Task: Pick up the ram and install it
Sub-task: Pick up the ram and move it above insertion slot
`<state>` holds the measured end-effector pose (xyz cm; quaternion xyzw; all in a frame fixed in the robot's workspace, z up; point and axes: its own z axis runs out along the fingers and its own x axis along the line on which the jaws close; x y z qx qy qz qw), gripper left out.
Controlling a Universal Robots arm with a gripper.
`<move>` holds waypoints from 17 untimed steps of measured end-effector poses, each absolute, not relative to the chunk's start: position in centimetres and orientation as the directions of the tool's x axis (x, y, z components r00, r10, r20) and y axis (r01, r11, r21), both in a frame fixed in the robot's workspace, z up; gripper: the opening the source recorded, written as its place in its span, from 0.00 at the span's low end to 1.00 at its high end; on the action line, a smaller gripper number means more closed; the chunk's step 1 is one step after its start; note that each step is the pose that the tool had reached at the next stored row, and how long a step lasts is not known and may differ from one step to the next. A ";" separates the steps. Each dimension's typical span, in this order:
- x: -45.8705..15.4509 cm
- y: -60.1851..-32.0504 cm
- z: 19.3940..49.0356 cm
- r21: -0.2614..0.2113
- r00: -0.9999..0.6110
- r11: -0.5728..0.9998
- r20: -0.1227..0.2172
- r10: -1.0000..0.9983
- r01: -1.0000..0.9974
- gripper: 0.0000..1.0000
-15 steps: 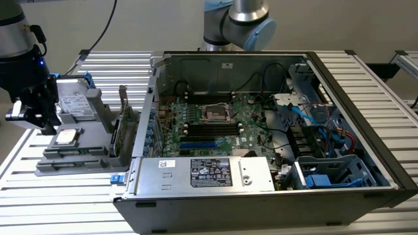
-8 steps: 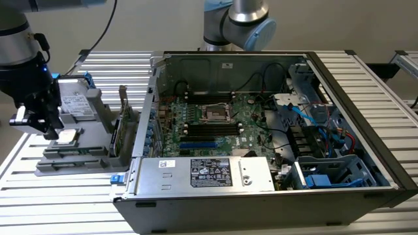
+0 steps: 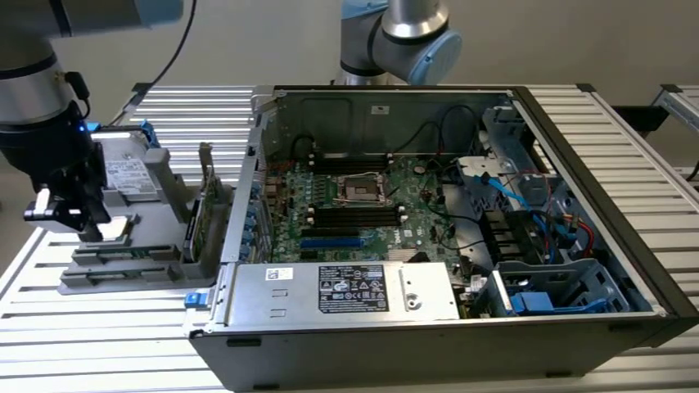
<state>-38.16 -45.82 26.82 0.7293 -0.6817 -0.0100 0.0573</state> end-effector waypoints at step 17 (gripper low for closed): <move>-38.0 -47.6 24.3 0.071 0.048 -0.044 0.059 -0.997 -0.997 0.36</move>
